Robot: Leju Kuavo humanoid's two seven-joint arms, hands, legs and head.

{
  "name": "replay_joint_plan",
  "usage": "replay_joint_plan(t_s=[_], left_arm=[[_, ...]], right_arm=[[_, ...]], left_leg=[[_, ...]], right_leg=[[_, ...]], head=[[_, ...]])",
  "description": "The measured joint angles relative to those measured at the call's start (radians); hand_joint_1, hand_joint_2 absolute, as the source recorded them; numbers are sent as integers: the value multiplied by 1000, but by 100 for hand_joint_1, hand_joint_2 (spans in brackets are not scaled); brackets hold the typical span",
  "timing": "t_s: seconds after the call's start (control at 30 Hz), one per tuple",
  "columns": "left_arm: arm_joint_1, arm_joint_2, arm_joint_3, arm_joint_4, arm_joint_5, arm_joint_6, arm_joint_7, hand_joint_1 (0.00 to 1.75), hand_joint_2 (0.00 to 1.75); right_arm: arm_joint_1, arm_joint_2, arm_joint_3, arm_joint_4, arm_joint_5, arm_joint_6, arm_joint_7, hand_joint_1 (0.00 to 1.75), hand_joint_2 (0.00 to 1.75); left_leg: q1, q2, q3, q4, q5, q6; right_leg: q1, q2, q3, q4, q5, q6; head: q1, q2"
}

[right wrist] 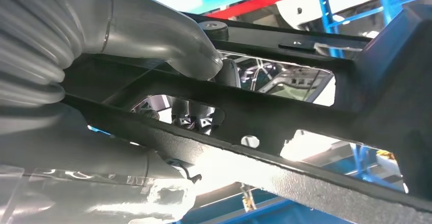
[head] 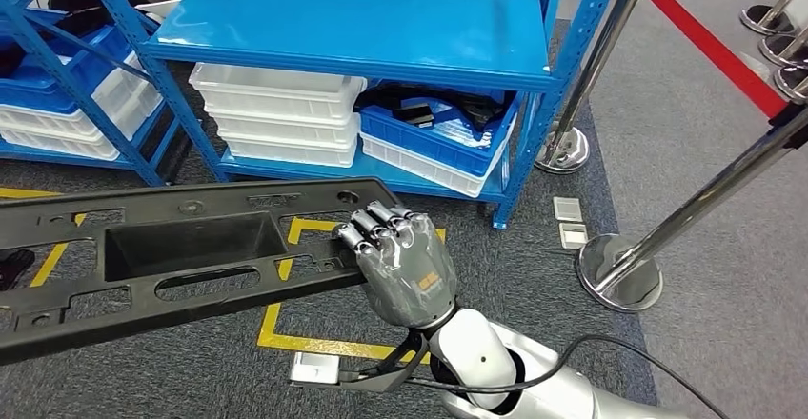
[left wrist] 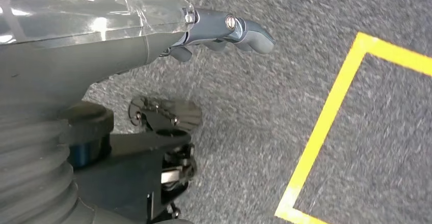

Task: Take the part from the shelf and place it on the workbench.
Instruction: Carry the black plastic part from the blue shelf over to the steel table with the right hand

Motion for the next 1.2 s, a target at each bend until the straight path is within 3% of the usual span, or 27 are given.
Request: replay_joint_plan(t_s=[0.03, 0.13, 0.17, 0.2, 0.27, 0.33, 0.4, 0.47, 0.5, 0.57, 0.63, 0.67, 0.7, 0.73, 0.83, 0.9, 1.0, 1.07, 1.13, 1.17, 1.2], left_arm=[[0, 0, 2, 0, 0, 2, -1, 0, 175], [1, 0, 10, 0, 0, 6, -1, 0, 175], [3, 0, 11, 0, 1, 7, -2, 0, 175], [4, 0, 13, 0, 2, 8, -2, 0, 175], [6, 0, 14, 0, 3, 10, -3, 0, 175], [6, 0, 14, 0, 2, 12, -6, 0, 175], [9, 0, 14, 0, 1, 14, -9, 0, 175], [13, 1, 14, -1, 0, 15, -10, 0, 175], [14, 2, 16, -1, 0, 15, -11, 0, 175], [13, 4, 21, -1, 0, 16, -12, 0, 175], [14, 4, 27, -1, 0, 16, -13, 0, 175], [15, 4, 29, -1, 0, 16, -13, 0, 175], [16, 4, 30, -1, 0, 17, -13, 0, 175], [16, 4, 31, -1, 0, 17, -13, 0, 175], [16, 5, 33, -1, 0, 18, -14, 0, 175], [16, 5, 34, -1, 0, 18, -15, 0, 175], [21, 5, 35, -1, 0, 18, -18, 0, 175], [22, 6, 35, -1, 0, 18, -20, 0, 175], [23, 7, 35, -1, -1, 17, -20, 0, 175], [24, 7, 35, -1, -1, 17, -20, 0, 175], [24, 8, 35, -1, 0, 17, -20, 0, 175]], right_arm=[[-1, 1, 0, 1, -1, 0, -1, 175, 175], [0, 2, 0, 8, -4, -1, -2, 175, 175], [0, 2, 0, 11, -4, -1, -3, 175, 175], [0, 2, 0, 14, -4, -1, -3, 175, 175], [0, 3, 0, 17, -4, -1, -3, 175, 175], [0, 4, 0, 18, -4, -2, -4, 175, 175], [0, 4, 0, 18, -3, -2, -3, 175, 175], [0, 4, 0, 18, -2, -2, -2, 175, 175], [0, 5, 0, 18, -2, -2, -2, 175, 175], [0, 7, 0, 18, -1, -3, -1, 175, 175], [1, 8, 0, 18, 0, -5, 2, 175, 175], [2, 8, 0, 18, 1, -5, 4, 175, 175], [3, 7, 0, 18, 3, -5, 6, 175, 175], [4, 7, 0, 18, 5, -5, 8, 175, 175], [6, 7, -2, 17, 10, -5, 15, 175, 175], [7, 6, -5, 16, 12, -5, 20, 175, 175], [8, 4, -7, 13, 14, -5, 25, 175, 175], [10, 1, -8, 10, 14, -5, 28, 175, 175], [14, -2, -9, 9, 14, -4, 29, 175, 175], [18, -4, -10, 9, 14, -4, 30, 175, 175], [20, -5, -10, 9, 14, -4, 31, 175, 175]], left_leg=[[2, -4, 1, -3, 2, 7], [-1, -19, 1, -4, 4, 18], [-2, -27, 1, -4, 4, 19], [-3, -35, 2, -3, 4, 19], [-4, -54, 3, -1, 3, 18], [-5, -71, -2, 3, 2, 15], [-2, -83, -10, 5, 4, 7], [-1, -91, -12, 5, 4, -5], [-3, -84, -15, 15, -5, -12], [-3, -53, -47, 91, -49, -25], [2, -28, -110, 218, -104, -35], [6, -22, -134, 264, -115, -38], [8, -18, -142, 276, -109, -41], [11, -14, -129, 248, -84, -42], [10, 20, -38, 57, 4, -36], [6, 32, -18, 7, 14, -27], [5, 13, -18, 1, 17, -8], [8, 2, -15, -5, 21, 5], [5, -11, -16, -5, 21, 12], [3, -19, -16, -5, 20, 13], [2, -28, -15, -4, 20, 13]], right_leg=[[-1, 12, -14, 33, -23, 4], [-1, 41, -97, 216, -109, 6], [-1, 44, -116, 253, -115, 5], [0, 45, -118, 253, -100, 2], [1, 60, -76, 150, -28, -7], [1, 90, -26, 33, 20, -15], [4, 102, -11, -7, 21, -17], [1, 89, -7, -17, 23, -21], [-3, 81, -4, -23, 25, -26], [-8, 60, 3, -32, 27, -36], [-7, 40, 6, -32, 25, -42], [-7, 31, 6, -32, 23, -42], [-7, 22, 7, -31, 22, -41], [-8, 14, 10, -30, 19, -39], [-6, -5, 19, -26, 9, -28], [0, -15, 22, -24, 4, -18], [-3, -16, 26, -18, -8, -2], [-6, 14, -1, 51, -56, 4], [-6, 41, -63, 184, -121, 4], [-6, 45, -91, 240, -138, 4], [-5, 46, -104, 264, -136, 3]], head=[[4, 0], [17, 0], [18, 0], [18, 0], [20, 0], [19, 0], [18, 0], [20, 0], [17, 0], [6, 0], [-3, 0], [-4, 0], [-4, 0], [-5, 0], [-7, 0], [-6, 0], [-2, 0], [4, 0], [13, 0], [16, 0], [16, 0]])
